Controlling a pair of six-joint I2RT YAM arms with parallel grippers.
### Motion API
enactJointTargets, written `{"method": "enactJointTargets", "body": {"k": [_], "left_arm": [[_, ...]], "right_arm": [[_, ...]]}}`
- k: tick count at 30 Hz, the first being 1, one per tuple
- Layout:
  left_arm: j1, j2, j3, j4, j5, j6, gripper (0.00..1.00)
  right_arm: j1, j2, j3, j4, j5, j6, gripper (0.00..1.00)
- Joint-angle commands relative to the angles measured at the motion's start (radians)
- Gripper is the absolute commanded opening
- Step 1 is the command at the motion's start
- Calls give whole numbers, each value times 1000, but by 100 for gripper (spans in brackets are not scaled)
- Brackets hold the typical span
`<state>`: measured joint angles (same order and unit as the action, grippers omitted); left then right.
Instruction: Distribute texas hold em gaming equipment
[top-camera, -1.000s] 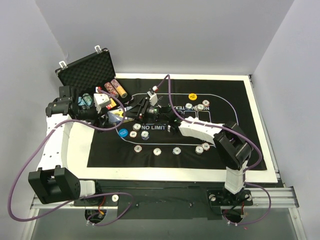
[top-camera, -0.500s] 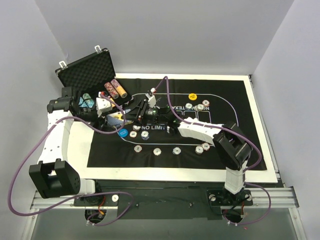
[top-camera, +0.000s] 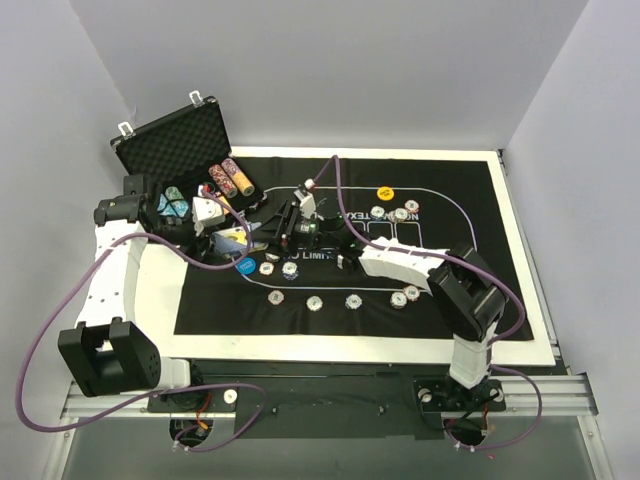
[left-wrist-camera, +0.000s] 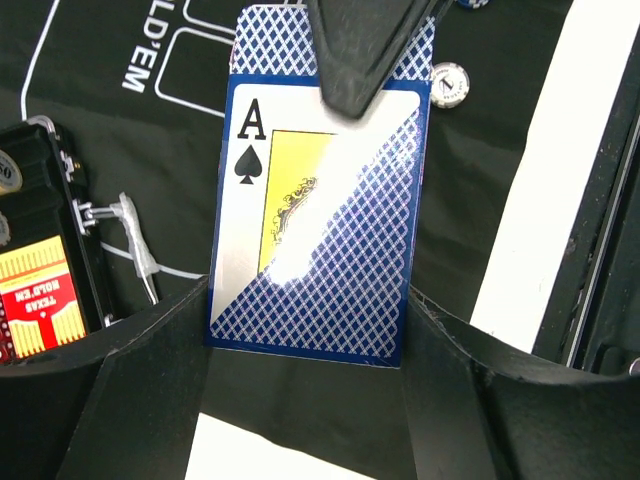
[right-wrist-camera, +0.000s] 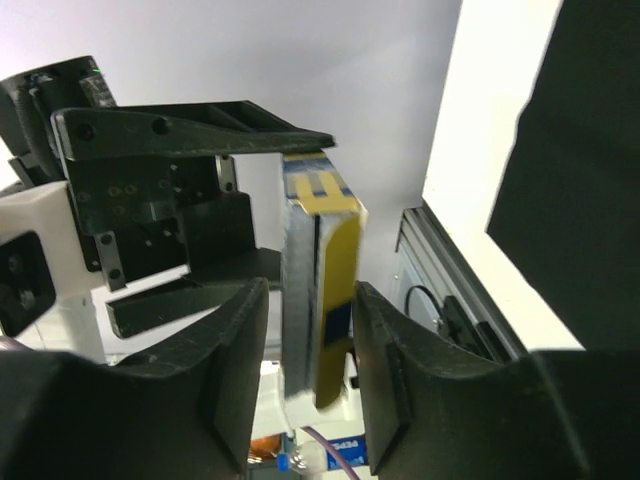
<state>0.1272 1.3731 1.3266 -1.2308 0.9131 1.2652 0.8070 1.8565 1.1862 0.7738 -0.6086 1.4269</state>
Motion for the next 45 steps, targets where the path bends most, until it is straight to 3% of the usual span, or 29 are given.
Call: {"method": "enactJointTargets", "body": {"k": [1, 2, 4, 7, 18, 28, 34, 45], "left_arm": [[12, -26, 25, -32, 10, 33, 27], [14, -31, 23, -32, 9, 39, 25], [12, -42, 17, -16, 9, 30, 8], [12, -57, -1, -1, 10, 23, 5], [3, -108, -84, 59, 20, 10, 3], [-21, -127, -84, 17, 18, 34, 3], [-46, -152, -92, 16, 26, 23, 4], [-63, -175, -109, 25, 32, 7, 3]], "right_arm": [[-45, -91, -62, 59, -42, -37, 38], [-57, -100, -82, 42, -48, -51, 39], [-68, -125, -98, -20, -52, -95, 40], [-74, -149, -96, -108, -68, -158, 42], [-85, -264, -74, -372, -49, -345, 47], [-37, -212, -16, -398, -36, -361, 46], [-22, -183, 24, -419, -39, -367, 39], [-37, -235, -49, -381, -20, -352, 17]]}}
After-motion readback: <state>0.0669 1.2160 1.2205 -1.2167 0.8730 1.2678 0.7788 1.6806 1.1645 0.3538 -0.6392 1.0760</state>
